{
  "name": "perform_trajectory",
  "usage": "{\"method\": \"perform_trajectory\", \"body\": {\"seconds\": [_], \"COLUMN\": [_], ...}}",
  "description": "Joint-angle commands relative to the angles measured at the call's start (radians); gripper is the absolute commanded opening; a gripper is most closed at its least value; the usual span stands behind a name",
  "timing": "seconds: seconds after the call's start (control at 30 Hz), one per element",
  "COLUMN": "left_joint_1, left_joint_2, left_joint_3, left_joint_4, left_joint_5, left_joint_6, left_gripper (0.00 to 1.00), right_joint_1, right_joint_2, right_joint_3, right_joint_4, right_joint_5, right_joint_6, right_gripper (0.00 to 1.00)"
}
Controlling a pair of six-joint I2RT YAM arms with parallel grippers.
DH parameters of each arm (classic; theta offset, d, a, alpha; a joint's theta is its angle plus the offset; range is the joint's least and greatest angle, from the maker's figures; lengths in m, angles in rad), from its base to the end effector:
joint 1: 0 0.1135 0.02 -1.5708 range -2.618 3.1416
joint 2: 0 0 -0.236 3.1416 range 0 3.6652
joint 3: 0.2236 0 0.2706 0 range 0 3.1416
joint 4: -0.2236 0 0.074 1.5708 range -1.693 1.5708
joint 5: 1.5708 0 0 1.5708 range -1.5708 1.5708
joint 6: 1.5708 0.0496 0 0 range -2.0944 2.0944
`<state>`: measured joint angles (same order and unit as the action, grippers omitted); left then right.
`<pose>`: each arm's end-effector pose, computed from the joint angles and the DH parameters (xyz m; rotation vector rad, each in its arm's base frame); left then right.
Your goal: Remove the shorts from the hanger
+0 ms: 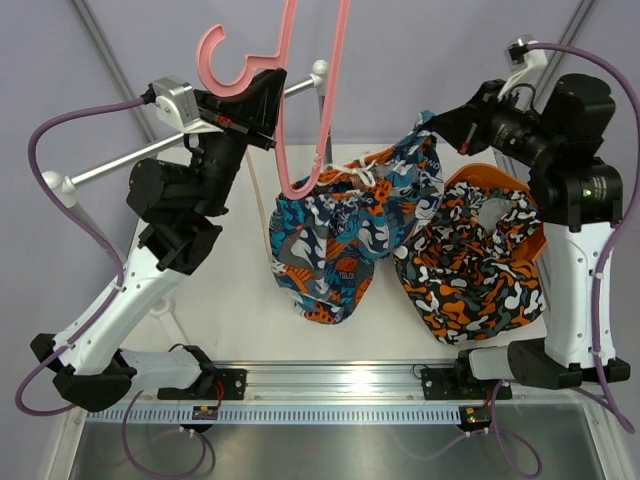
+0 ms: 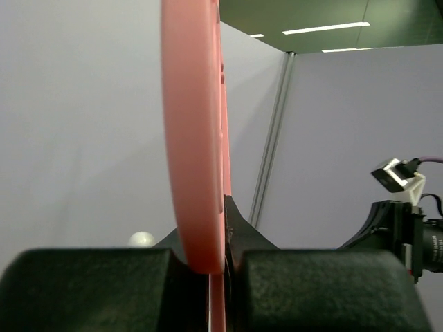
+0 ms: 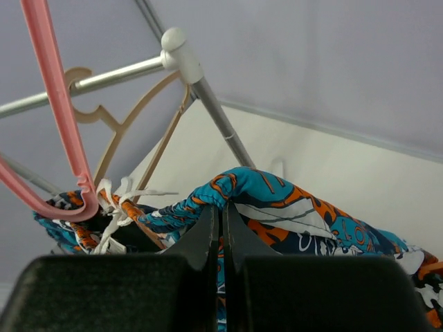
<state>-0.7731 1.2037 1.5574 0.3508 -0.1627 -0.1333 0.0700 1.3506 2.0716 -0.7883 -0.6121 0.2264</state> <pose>0.1886 -0.1728 0.5611 0.1307 0.8923 -0.7758 0.2388 0.0453 0.5554 -0.3477 1.6393 0.7241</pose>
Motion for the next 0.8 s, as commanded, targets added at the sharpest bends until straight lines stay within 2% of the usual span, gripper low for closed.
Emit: {"method": "perform_trajectory", "body": {"seconds": [0.0,0.23,0.37,0.43,0.57,0.63,0.77], "left_joint_1": [0.006,0.008,0.008,0.008,0.008,0.008,0.008], "left_joint_2": [-0.007,0.013,-0.042,-0.093,-0.246,-0.288,-0.339], "left_joint_3": [0.044,0.110,0.119,0.070,0.007,0.000,0.059], "left_joint_4": [0.132,0.109,-0.019,-0.050,-0.221,-0.294,-0.567], "left_joint_5": [0.078,0.152,0.077,0.022,-0.090,-0.100,-0.098], "left_joint_6": [0.029,0.021,0.041,0.064,0.113,0.127,0.127], "left_gripper": [0.00,0.00,0.00,0.00,0.00,0.00,0.00], "right_joint_1": [0.106,0.200,0.205,0.205,0.205,0.205,0.205], "right_joint_2": [0.024,0.030,0.045,0.065,0.081,0.084,0.090], "right_joint_3": [-0.010,-0.090,-0.081,-0.055,-0.059,-0.070,-0.097], "right_joint_4": [-0.031,-0.011,-0.049,-0.068,-0.056,-0.045,-0.023], "right_joint_5": [0.097,0.169,0.299,0.340,0.345,0.344,0.345], "right_joint_6": [-0.081,-0.102,-0.101,-0.101,-0.090,-0.082,-0.076], "right_gripper": [0.00,0.00,0.00,0.00,0.00,0.00,0.00]}}
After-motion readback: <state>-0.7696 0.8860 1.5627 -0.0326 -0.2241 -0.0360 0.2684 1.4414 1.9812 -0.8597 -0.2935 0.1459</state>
